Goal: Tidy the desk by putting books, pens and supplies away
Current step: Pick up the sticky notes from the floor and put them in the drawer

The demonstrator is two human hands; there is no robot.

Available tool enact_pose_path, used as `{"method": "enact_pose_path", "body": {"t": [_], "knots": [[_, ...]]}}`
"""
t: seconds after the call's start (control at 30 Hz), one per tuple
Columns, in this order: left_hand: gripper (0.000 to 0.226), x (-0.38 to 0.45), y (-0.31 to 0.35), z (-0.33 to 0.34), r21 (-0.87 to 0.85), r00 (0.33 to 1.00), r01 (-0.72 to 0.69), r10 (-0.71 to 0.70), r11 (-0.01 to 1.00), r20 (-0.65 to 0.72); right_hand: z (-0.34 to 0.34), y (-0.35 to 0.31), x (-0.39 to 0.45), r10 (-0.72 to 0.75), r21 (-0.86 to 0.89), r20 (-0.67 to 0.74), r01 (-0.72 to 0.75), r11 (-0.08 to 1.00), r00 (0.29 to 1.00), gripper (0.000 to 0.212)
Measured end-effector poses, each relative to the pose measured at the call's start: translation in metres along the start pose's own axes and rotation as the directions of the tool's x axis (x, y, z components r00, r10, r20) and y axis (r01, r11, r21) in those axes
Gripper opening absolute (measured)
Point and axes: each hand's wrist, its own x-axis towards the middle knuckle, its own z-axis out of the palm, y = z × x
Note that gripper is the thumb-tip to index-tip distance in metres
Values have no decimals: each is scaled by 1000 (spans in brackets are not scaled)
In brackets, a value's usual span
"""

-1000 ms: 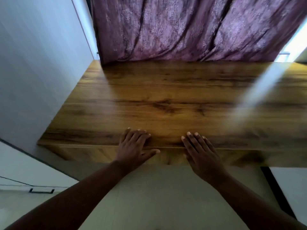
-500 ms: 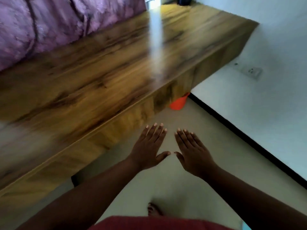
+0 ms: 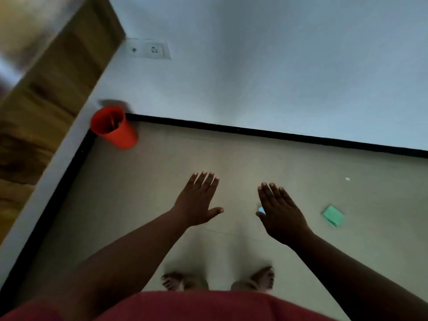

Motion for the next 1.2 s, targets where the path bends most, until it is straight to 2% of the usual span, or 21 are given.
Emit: {"method": "enact_pose_path", "body": {"t": [0.2,0.33,0.5,0.6,0.67,0.73,0.8,0.87,0.93,1.0,1.03,1.13,1.2], "knots": [[97,80,121,-18,8,976,-212,211,977,58,35,109,-95,284,64,95,-291,955,954,76],[93,116,175,-16,20,935,-332,326,943,136,62,153,-145,430,95,199,-454,886,881,79],[92,158,205,4,32,895,-395,376,918,241,100,189,-174,528,135,367,-606,784,766,79],[98,187,214,20,17,874,-393,368,919,318,116,204,-178,546,141,426,-649,748,721,82],[116,212,220,27,7,861,-392,364,920,355,125,220,-177,556,121,463,-671,732,690,82],[124,236,222,32,-10,857,-379,356,925,373,135,234,-175,565,93,488,-683,724,665,82],[111,257,226,40,-7,862,-357,332,934,382,148,250,-170,596,70,508,-719,691,622,77],[98,276,229,50,3,858,-348,317,938,405,153,264,-158,652,62,471,-759,648,594,72],[116,294,234,70,1,842,-350,314,937,438,171,280,-146,649,86,435,-747,660,624,66],[134,310,244,95,-2,827,-341,301,940,475,200,298,-132,622,145,467,-749,646,628,67],[129,317,248,107,-2,830,-318,280,948,483,214,306,-123,611,154,485,-749,645,626,68],[92,344,270,156,1,839,-214,184,977,513,274,329,-103,567,181,521,-732,657,638,69],[85,360,284,188,-8,839,-151,133,988,528,312,343,-93,524,170,537,-693,700,661,68]]}}
